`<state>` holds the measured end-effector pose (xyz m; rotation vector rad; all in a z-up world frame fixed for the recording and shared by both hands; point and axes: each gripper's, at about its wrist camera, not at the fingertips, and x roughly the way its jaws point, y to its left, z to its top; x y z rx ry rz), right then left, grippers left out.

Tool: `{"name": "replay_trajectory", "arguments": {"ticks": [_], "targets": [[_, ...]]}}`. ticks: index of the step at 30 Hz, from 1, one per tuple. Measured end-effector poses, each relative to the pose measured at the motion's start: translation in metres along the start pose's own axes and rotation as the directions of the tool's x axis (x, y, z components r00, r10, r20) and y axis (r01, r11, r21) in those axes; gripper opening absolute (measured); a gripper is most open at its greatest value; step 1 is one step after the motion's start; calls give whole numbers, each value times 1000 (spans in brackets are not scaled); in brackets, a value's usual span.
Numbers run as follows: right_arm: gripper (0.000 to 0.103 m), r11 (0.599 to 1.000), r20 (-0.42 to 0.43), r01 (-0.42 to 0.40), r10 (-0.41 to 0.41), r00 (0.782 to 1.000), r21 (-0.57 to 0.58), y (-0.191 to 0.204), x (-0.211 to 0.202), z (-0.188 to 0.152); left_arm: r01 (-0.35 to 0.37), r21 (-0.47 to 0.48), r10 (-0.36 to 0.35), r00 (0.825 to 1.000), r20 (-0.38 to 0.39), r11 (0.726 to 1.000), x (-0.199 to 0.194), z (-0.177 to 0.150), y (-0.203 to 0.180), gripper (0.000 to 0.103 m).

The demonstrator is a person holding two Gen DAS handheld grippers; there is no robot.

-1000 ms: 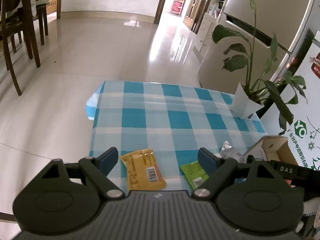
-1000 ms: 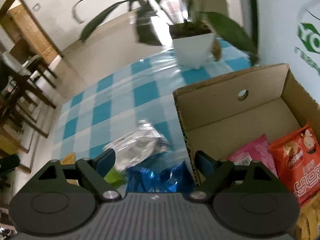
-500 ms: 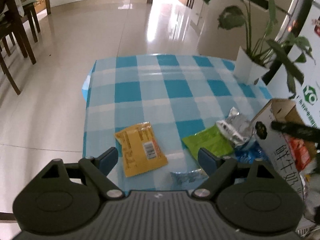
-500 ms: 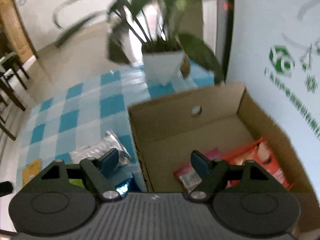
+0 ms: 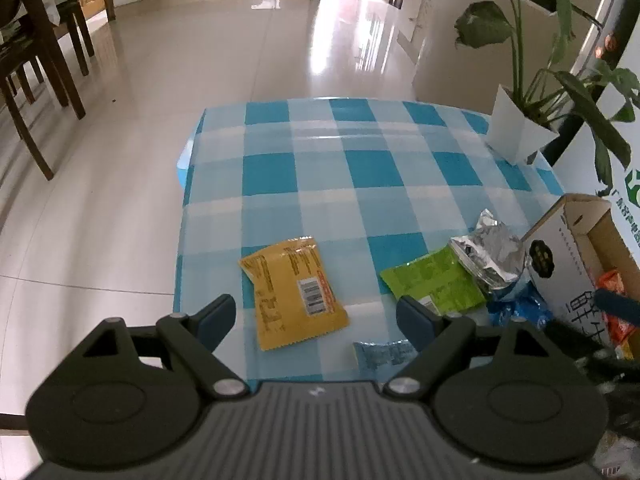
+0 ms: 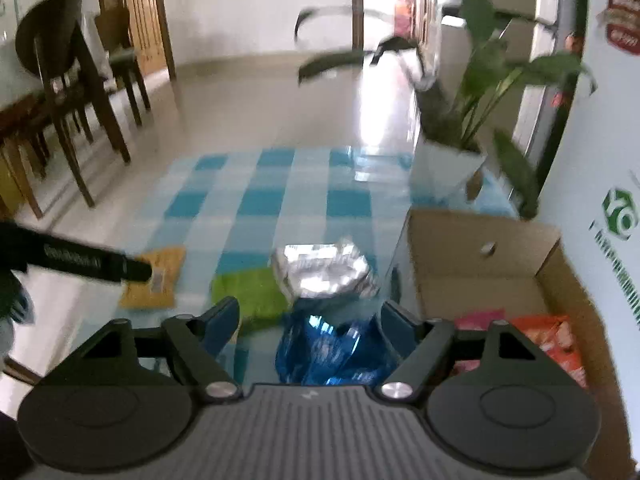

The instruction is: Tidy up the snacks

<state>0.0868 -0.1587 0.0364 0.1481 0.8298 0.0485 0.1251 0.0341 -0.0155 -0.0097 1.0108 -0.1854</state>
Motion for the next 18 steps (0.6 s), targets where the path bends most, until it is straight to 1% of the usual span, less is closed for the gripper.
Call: {"name": "replay_trajectory", "arguments": {"ticks": [4,9,13,15,18], "targets": [[80,1000,-56,-18,18,998,9,5,19,-5,3,-12,-3,1000,-18,1000,3,0,0,87],[80,1000,-87,10,-11,996,-20,19,33,-12,3,-19,-4,999,-38,1000,7,-1,0,87],[81,997,-96,50,-55,994,-51,25,43,-12,2,-17,-3,999,-49,1000,9,-3,0,87],[83,997,-105,50,-57,993,-61,26,47,-13,0,-9,0,999,-51,1000,10,-4,-1,87],[83,998,-123,24,-32,992,-60,27,45,-14,-6,-3,6,998,-56,1000,12,-5,-2,87]]}}
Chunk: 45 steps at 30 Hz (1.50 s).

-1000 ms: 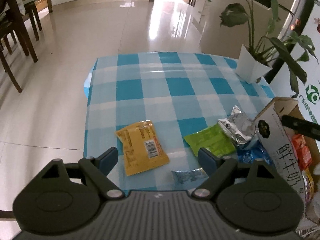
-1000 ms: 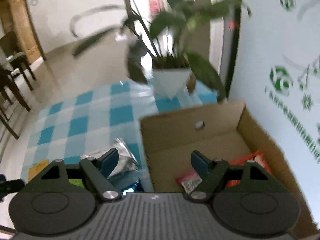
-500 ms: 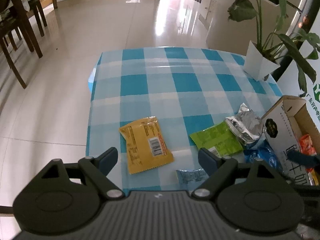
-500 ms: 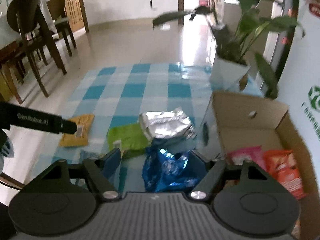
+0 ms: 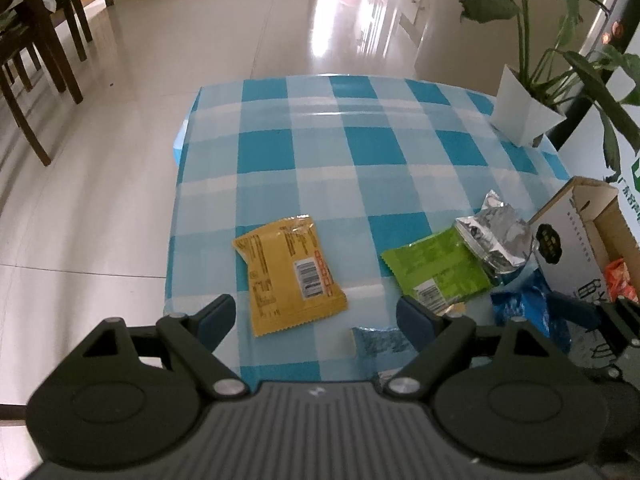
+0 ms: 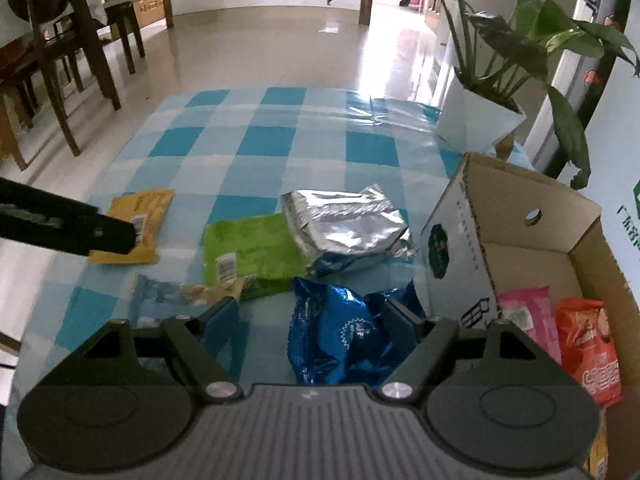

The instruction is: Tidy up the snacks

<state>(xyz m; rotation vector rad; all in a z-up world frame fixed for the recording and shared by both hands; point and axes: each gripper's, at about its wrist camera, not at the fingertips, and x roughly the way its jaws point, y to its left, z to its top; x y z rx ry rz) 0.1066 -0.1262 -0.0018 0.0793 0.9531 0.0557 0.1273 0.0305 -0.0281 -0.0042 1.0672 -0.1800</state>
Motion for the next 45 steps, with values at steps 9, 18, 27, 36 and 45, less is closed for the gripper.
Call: {"name": "replay_trajectory", "arguments": {"ticks": [9,18,27,36,45], "targets": [[82,990,-55,-144,143,988,-4,11,-40,-18,14,1,-14,999,-38,1000,12,-7,-5,87],[82,994,-54,-93,96,994,51,-2,-54,-32,-18,8,19,998,-53,1000,32,-11,-30,87],[82,996,-54,-91,91,994,3,4,-53,-34,-11,10,12,998,-59,1000,45,-13,-52,89],[82,997,-61,-80,80,995,12,-6,-49,-34,-30,29,32,997,-66,999,44,-22,-39,90],[87,996,-66,-85,87,994,41,-10,-37,-33,8,13,-7,997,-73,1000,32,-28,-8,88]]}}
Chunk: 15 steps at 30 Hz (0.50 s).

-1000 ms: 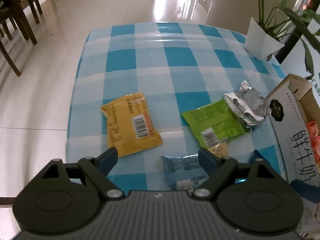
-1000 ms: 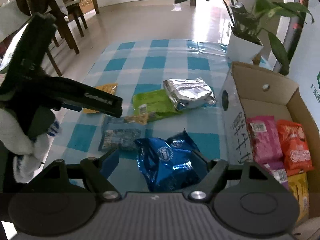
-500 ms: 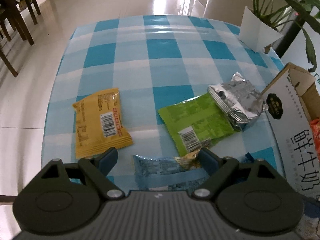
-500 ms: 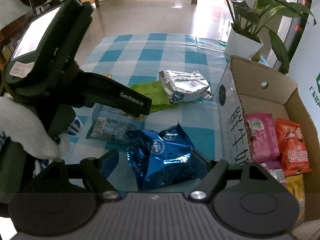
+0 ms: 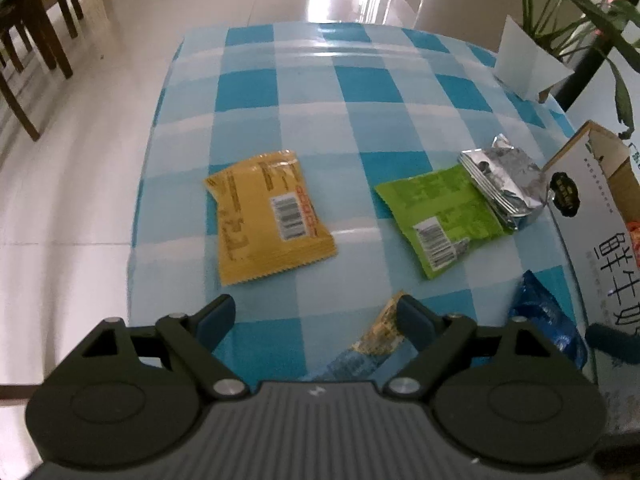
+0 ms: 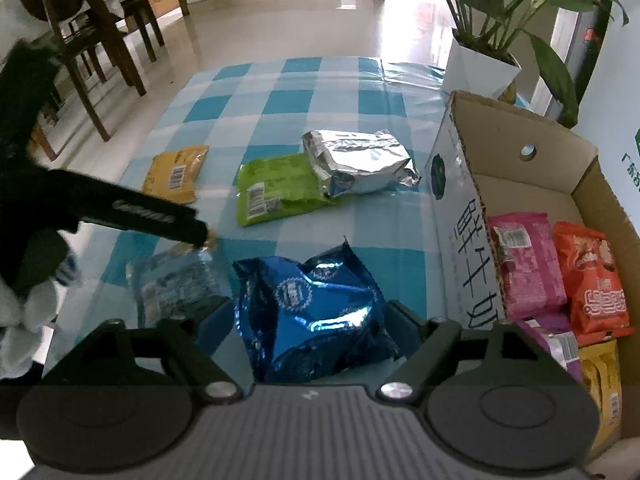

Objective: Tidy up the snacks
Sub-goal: 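Grasp the blue foil bag with the right tool while the left tool grasps the clear printed bag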

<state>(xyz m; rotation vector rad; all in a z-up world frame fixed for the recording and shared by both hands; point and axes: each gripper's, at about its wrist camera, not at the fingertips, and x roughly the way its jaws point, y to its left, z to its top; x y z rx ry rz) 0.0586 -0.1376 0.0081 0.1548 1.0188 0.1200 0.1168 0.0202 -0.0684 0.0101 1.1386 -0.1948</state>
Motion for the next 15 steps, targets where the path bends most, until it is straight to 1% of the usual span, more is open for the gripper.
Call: {"name": "replay_trajectory", "arguments": {"ticks": [3,6,11,13,15], "targets": [[87,1000,2,15,-15,1000,-7,3,6,3,20,0,-20,1000,-6,1000,-3,-2,1,87],[87,999,-20,26,-27,999,-35,10,13,4,56,-3,-56,998,-9,998,-6,-1,0,87],[88,995,-77,-32,25,997,-93,22,15,-3,79,-4,-79,997,-9,997,-13,-5,1,87],[88,991,-82,-51,41,996,-126,27,11,-5,79,-17,-79,997,-15,997,-14,-6,3,87],[88,991,-69,-41,32,997,-131,29,8,-4,89,-42,-90,996,-25,995,-15,-8,4,87]]}}
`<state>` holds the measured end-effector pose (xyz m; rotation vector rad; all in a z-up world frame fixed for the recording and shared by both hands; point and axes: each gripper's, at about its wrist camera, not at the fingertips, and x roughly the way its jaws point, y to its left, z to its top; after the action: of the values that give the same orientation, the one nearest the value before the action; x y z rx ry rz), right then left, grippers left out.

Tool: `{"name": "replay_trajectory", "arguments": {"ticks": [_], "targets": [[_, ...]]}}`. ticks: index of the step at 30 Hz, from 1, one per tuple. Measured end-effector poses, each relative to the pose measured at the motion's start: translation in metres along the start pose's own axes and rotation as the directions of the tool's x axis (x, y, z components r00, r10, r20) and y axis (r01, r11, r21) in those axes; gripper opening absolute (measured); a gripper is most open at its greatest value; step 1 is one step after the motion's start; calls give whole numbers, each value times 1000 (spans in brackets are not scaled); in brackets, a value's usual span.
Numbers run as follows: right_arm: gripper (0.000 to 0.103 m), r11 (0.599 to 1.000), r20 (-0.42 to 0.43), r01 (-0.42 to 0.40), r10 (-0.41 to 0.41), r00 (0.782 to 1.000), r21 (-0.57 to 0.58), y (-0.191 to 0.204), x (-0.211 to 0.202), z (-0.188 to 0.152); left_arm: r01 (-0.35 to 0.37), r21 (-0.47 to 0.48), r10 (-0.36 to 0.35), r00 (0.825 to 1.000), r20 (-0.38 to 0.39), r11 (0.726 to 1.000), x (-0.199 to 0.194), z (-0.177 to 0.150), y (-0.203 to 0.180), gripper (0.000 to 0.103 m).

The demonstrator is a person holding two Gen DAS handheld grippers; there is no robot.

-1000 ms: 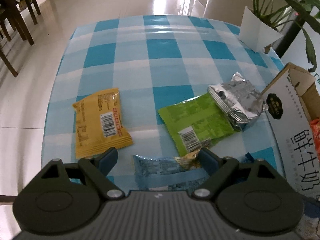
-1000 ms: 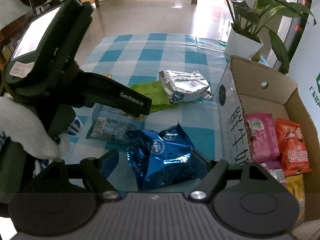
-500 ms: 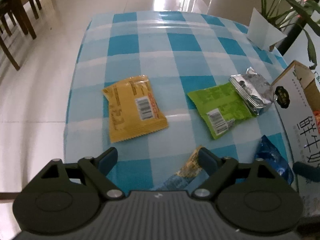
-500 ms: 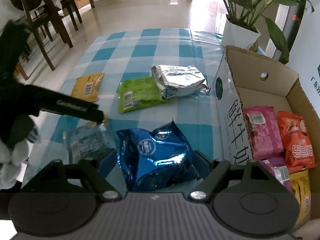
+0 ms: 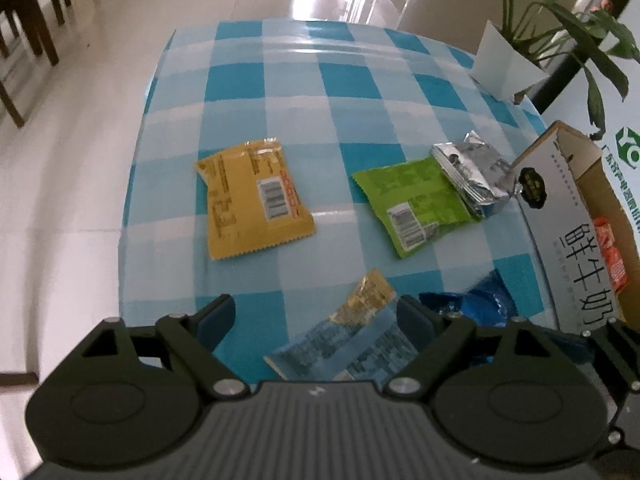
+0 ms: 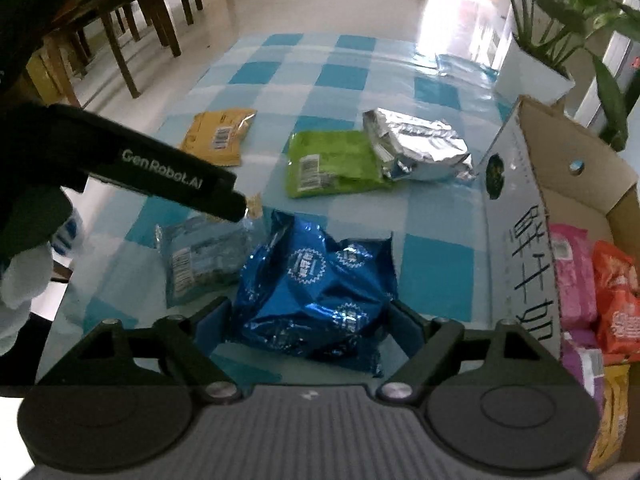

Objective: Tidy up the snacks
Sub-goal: 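Grasp the blue foil bag with the right tool while the left tool grasps the clear printed bag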

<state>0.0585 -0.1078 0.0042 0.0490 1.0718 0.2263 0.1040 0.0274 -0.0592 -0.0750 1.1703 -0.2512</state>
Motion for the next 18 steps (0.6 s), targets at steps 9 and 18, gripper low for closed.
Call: {"name": "replay_trajectory", "arguments": {"ticks": [9,18], "targets": [[95,993,25,41,-44,999,109,-16,6,5,5,-82,-6,1000,-12,997,6,-2,-1,88],[96,982,5,21,-22,1000,190,-19,20,8,-66,-23,66,998,-4,998,20,-10,-16,89]]}}
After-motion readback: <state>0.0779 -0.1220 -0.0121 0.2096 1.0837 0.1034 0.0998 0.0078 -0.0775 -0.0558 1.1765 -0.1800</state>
